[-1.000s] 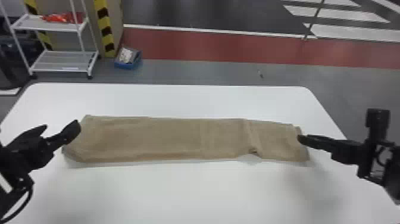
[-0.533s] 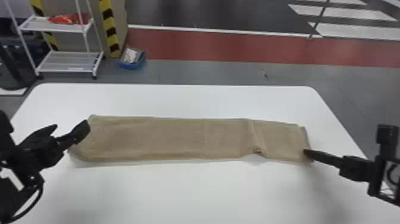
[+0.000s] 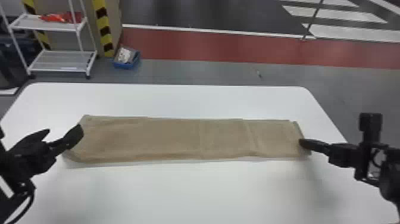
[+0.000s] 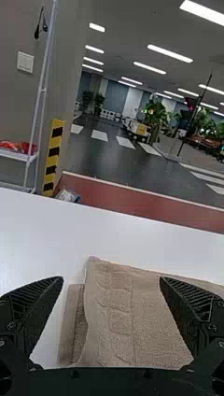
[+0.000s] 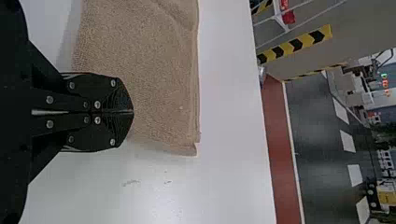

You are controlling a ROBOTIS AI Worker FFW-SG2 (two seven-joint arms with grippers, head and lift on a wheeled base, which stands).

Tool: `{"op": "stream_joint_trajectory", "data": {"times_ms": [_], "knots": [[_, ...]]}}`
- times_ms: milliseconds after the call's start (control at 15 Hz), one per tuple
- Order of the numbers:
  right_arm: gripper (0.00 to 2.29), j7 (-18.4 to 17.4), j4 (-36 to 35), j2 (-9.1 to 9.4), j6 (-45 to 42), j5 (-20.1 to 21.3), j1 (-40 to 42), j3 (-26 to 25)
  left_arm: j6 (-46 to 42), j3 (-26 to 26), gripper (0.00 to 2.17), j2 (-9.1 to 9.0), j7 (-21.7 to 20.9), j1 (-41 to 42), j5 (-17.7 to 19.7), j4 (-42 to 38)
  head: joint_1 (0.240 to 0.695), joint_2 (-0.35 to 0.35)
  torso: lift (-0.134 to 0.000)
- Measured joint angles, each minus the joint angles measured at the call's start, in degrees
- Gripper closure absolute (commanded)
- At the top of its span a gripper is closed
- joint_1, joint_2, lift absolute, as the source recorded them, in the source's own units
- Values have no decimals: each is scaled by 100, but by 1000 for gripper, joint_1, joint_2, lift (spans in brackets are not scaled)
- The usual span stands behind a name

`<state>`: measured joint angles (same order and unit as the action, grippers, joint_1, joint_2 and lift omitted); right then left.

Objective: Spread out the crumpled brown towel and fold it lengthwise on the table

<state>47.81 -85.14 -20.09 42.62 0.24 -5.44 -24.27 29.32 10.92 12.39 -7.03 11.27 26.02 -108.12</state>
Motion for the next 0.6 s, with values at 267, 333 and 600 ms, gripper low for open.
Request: {"op": "stream_joint_trajectory", "data": {"times_ms": [267,333,600], "knots": [[1679,0,143,1,-430,9,-161,88,6,61,140,8,0,138,2,-149,695,-134,-124],[1301,0,145,14,-617,-43,-160,45,6,74,140,14,0,148,2,-159,695,-131,-124],[265,-1,234,5,-1042,-276,-386,-158,17,22,140,61,0,-81,-153,-87,695,-135,-124]]}}
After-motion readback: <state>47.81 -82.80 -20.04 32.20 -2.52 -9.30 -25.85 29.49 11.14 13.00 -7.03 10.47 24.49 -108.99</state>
